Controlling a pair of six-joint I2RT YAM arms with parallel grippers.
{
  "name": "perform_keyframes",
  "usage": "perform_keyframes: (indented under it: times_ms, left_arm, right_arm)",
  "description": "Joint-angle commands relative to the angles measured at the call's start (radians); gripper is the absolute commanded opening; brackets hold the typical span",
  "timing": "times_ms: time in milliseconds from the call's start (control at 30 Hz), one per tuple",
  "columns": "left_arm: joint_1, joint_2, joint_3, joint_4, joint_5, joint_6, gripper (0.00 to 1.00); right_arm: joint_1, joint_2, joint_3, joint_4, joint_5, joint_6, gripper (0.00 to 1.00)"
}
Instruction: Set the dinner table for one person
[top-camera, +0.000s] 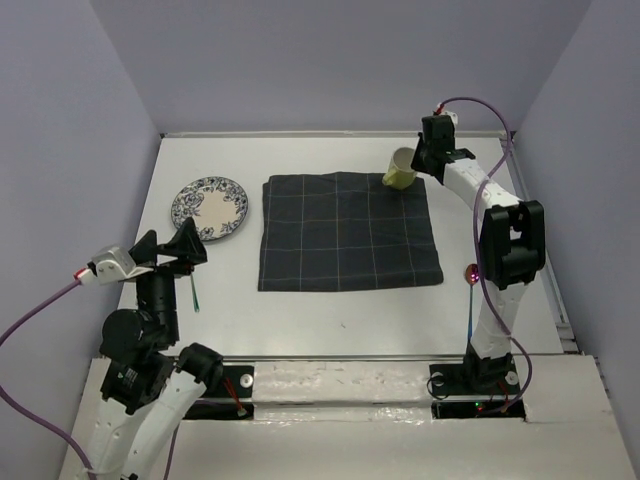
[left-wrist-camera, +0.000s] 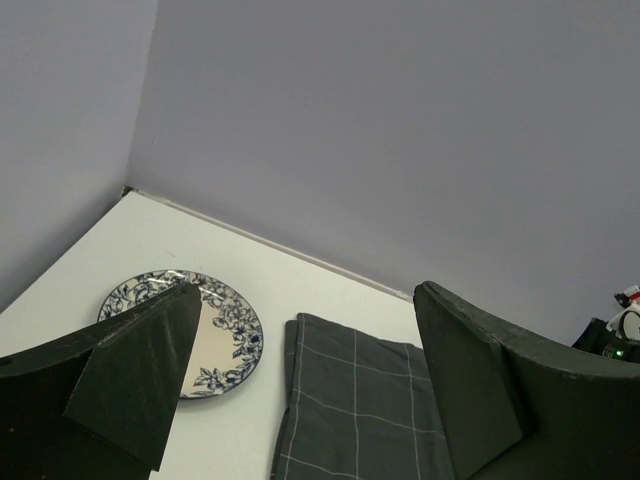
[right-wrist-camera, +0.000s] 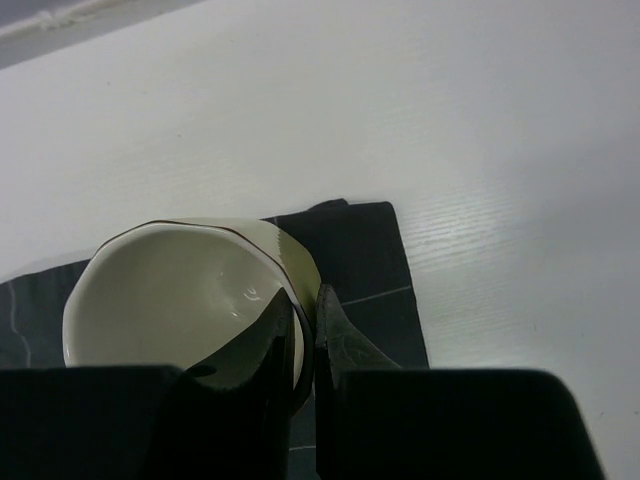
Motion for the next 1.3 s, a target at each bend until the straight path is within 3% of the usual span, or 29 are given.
perform_keyframes:
  times_ms: [0,1233,1267]
  left_arm:
    - [0.005,0.027,-0.002,0.048,0.01,-0.002,0.99]
    - [0.006,0.062,0.006,0.032,0.011,-0.01,0.99]
    - [0.005,0.064,0.006,0.032,0.011,-0.012,0.99]
  right_arm:
    - [-0.012,-0.022,0.046,0.067,-0.04,0.017,0.0]
    - [-0.067,0.032,0.027,-0.006,-0.056,0.05,0.0]
    - [-0.067,0.034,0.032,-0.01,-0.056,0.049,0.06]
